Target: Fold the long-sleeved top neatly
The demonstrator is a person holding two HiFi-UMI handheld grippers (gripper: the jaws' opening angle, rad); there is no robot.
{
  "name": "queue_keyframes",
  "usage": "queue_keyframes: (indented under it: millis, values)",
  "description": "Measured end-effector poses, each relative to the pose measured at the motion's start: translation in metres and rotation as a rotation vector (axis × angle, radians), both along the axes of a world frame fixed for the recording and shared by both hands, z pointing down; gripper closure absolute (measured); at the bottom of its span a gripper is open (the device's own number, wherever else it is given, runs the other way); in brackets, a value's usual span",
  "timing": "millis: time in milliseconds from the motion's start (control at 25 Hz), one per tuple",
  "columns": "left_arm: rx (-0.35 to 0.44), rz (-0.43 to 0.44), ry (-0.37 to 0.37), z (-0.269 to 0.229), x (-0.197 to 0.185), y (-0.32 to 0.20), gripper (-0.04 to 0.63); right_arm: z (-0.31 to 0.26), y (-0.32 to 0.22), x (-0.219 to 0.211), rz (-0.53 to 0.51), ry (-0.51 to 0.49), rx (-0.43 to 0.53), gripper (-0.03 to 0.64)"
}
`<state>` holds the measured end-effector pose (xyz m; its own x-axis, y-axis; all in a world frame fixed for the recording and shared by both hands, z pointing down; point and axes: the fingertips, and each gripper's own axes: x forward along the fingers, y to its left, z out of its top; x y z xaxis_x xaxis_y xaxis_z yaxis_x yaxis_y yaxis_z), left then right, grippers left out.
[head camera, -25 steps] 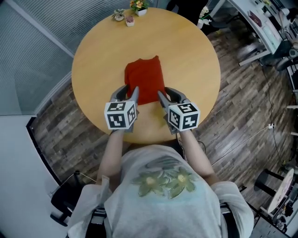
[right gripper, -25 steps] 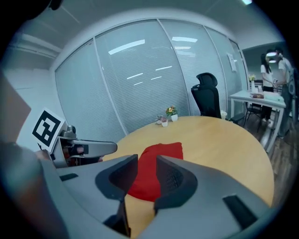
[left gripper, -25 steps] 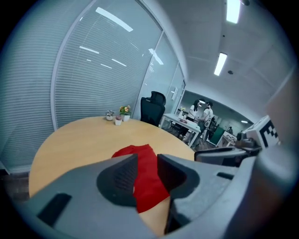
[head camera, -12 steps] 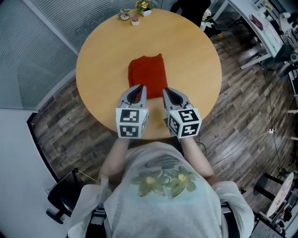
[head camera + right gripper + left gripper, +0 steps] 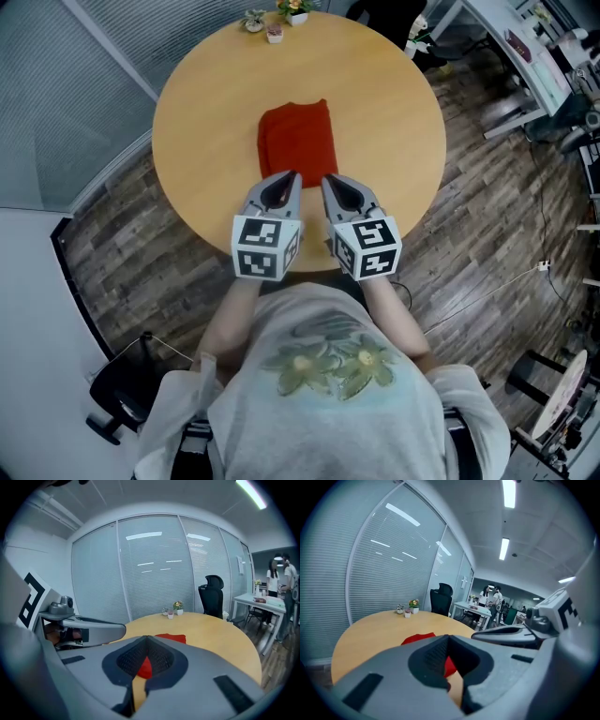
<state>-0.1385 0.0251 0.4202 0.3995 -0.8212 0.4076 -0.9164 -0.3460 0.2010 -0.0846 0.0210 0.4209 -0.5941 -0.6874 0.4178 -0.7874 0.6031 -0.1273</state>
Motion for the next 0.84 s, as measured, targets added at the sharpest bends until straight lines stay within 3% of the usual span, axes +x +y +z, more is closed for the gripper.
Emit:
queue_keyframes:
  millis: [200,840]
  values:
    - [-0.003,-0.006,0.019,0.002,0.001,0.006,0.591,-0.003,0.007,-0.002,-0.013,0.004,0.006,0.598]
    - [0.008,0.001,-0.019,0.005,0.009,0.0,0.592,0.001,-0.001,0.005,-0.018,0.006,-0.023,0.598]
